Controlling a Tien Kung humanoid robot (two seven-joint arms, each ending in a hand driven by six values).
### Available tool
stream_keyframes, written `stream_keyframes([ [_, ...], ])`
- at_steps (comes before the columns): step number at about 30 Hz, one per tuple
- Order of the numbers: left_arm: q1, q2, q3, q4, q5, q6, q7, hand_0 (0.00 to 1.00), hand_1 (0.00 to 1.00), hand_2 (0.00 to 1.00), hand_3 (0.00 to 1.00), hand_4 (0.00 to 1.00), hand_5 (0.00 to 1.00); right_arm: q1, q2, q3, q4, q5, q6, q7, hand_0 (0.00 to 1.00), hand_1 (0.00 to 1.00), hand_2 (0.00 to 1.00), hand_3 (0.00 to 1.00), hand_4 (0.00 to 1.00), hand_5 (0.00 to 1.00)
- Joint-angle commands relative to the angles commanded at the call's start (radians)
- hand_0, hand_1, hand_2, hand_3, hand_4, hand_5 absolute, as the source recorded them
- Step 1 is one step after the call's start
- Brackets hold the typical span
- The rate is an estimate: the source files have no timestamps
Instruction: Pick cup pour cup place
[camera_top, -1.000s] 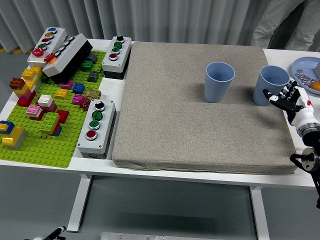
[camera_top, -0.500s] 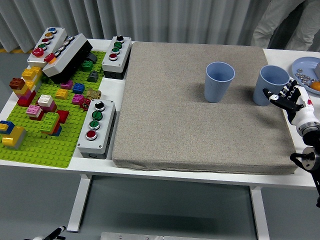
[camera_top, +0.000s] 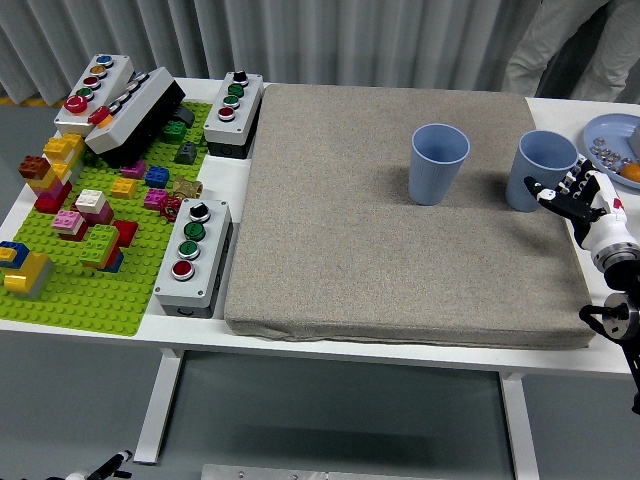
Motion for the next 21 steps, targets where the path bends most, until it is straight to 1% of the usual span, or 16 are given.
stream_keyframes([
  [4,0.000,0.000,-0.001,0.000,0.000,0.000,0.001,0.827,0.812,0.882,0.814,0.631,0.985,0.001,0.000,-0.001,0.003,-0.002,-0.005,0.003,0.913,0.850,0.825,0.837,0.786,0.237],
  [5,0.000,0.000,-0.001,0.000,0.000,0.000,0.001,0.827,0.812,0.882,0.814,0.631,0.984,0.001,0.000,-0.001,0.004,-0.003,-0.006,0.004,0.882,0.775,0.684,0.754,0.774,0.223],
  [10,-0.001,0.000,-0.002,0.000,0.001,-0.001,0.002,0.827,0.812,0.882,0.814,0.631,0.984,0.001,-0.001,-0.003,0.007,-0.011,-0.010,0.011,0.882,0.775,0.684,0.754,0.774,0.223],
  [11,-0.001,0.000,-0.002,0.000,0.001,-0.001,0.002,0.826,0.812,0.881,0.814,0.631,0.984,0.001,-0.001,-0.003,0.007,-0.011,-0.009,0.011,0.849,0.720,0.607,0.700,0.692,0.085],
  [21,0.000,0.000,-0.003,0.000,0.002,-0.001,0.002,0.826,0.812,0.881,0.814,0.633,0.985,0.002,-0.002,-0.005,0.016,-0.020,-0.011,0.008,0.847,0.717,0.603,0.688,0.687,0.078],
])
